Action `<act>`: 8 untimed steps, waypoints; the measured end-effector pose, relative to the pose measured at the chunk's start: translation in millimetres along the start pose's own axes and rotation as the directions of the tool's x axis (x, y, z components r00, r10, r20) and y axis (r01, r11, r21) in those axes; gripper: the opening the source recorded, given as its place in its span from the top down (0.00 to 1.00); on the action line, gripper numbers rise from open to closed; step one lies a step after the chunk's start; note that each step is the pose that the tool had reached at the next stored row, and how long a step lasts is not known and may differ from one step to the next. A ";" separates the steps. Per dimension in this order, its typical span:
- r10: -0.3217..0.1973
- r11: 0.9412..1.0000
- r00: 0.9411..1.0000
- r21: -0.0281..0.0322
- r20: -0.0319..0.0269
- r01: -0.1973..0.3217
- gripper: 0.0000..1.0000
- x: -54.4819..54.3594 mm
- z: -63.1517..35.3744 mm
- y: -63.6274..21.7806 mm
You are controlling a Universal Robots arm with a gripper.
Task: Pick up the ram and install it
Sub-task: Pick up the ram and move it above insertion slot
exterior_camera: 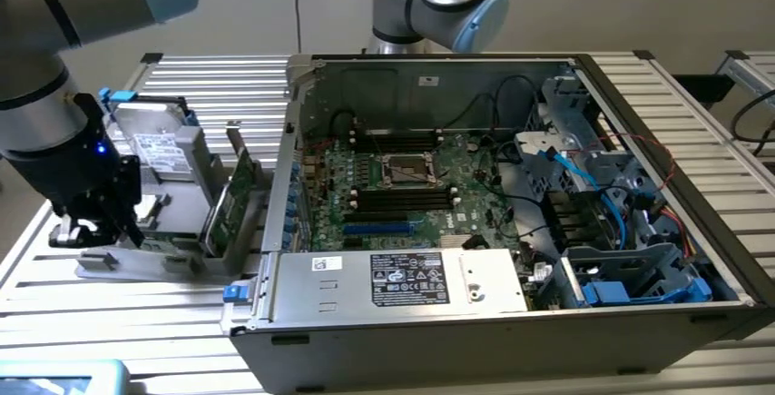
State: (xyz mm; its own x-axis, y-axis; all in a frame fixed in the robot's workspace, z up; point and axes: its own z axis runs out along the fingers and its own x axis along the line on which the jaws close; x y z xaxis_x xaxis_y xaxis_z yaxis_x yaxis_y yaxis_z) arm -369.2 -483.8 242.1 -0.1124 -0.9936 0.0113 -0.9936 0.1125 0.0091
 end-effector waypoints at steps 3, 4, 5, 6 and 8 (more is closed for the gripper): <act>0.000 1.000 1.000 0.000 -0.001 0.000 0.86 0.4 -13.5 1.1; 0.000 1.000 1.000 0.000 -0.001 0.000 0.86 0.5 -18.2 1.4; 0.000 1.000 1.000 0.000 -0.001 0.000 0.86 0.6 -22.6 1.6; 0.000 1.000 1.000 0.000 -0.001 0.000 0.86 0.7 -27.1 1.7; 0.000 1.000 1.000 0.000 -0.001 0.000 0.86 0.9 -36.2 1.8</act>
State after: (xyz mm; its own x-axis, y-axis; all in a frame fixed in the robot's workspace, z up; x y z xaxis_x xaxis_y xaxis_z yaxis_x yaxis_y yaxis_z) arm -370.8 -484.1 278.3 -0.1123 -0.9936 0.0126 -0.9936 0.1125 0.0090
